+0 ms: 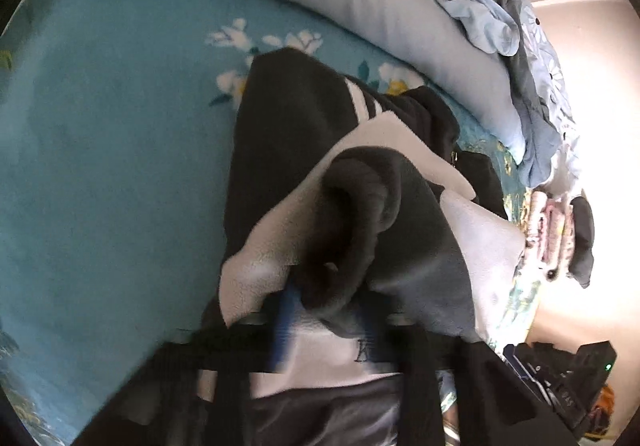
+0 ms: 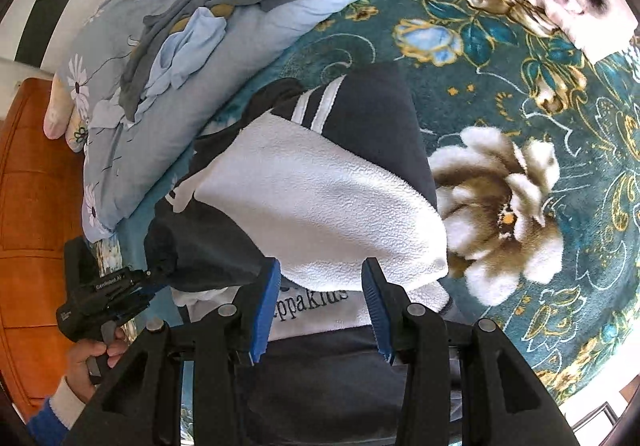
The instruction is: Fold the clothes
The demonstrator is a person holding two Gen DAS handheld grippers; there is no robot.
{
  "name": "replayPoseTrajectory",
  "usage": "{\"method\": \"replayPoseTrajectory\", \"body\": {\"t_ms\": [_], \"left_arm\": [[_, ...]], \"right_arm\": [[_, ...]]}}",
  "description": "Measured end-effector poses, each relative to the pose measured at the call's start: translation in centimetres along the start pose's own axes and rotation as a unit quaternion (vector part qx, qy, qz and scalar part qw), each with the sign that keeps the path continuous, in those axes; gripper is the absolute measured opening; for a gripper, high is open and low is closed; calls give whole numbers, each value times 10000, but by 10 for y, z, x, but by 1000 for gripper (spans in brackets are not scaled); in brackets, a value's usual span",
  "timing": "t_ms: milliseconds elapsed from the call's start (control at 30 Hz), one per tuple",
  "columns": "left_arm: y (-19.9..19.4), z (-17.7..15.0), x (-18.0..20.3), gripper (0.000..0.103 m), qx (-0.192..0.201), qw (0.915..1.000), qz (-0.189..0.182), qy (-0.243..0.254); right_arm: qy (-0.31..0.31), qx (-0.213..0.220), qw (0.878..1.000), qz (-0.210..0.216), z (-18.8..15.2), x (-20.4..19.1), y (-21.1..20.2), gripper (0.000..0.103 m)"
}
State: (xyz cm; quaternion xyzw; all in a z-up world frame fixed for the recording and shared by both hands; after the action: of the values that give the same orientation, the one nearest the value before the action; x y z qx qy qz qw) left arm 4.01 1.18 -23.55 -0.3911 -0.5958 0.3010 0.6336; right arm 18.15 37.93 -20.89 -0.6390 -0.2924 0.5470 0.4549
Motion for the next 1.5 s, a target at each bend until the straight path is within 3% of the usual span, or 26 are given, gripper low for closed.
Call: {"method": "replayPoseTrajectory", "body": {"t_ms": [200, 300, 433, 533, 667, 733, 800, 933, 1000, 1067, 1167, 1333, 1500], "left_arm": [[-51, 9, 6, 19, 879, 9950, -459, -91], [-46, -3, -11, 19, 786, 9965, -213, -201], [-16, -23, -40, 19, 470, 9954, -47, -837], [-4, -31, -48, 21, 449, 9913, -110, -1229], [-1, -31, -46, 23, 357, 9905, -136, -1320], [-9, -30, -43, 25, 334, 9900, -357, -1324], [-18, -34, -39, 28, 347, 9896, -521, -1297], [-37, -48, -35, 46, 468, 9909, -563, -1129], [-40, -58, -37, 51, 494, 9930, -430, -988], [-39, -73, -44, 62, 412, 9963, -136, -739], [-27, -103, -56, 66, 41, 9990, 310, -318], [-7, -159, -70, 67, -587, 9967, 554, 101], [5, -198, -73, 74, -609, 9969, 487, 127]], "right_arm": [[-288, 85, 9994, 147, 20, -15, -2, 43], [-408, 9, 9991, 124, 28, -19, 8, 43], [-466, -211, 9987, -49, 37, -13, 35, 43], [-368, -437, 9982, -190, 44, 1, 57, 43], [-198, -662, 9973, -253, 47, 12, 71, 43], [-277, -633, 9974, -218, 45, 10, 64, 43], [-331, -588, 9976, -170, 40, 11, 53, 43], [-190, -495, 9986, -91, 24, 25, 27, 46], [-76, -472, 9988, -146, 10, 43, 16, 50], [35, -500, 9985, -199, -2, 62, 9, 50], [233, -695, 9969, -293, -26, 98, 5, 50], [304, -1198, 9912, -480, -60, 150, 8, 50], [-159, -1717, 9843, -379, -81, 169, 22, 50]]}}
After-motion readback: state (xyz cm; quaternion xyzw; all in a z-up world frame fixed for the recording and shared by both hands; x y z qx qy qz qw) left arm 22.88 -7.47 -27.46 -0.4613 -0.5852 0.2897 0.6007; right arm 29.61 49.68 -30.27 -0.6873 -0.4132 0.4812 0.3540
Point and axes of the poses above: each gripper's, at about its wrist camera, not at the fingertips, and y roughly the way its jaws point, x to its right, z to its top, the point moved 7 cm from there along y, roughly the way its jaws point, and after that the axes turned 9 degrees about y, right-handed, at the moved point
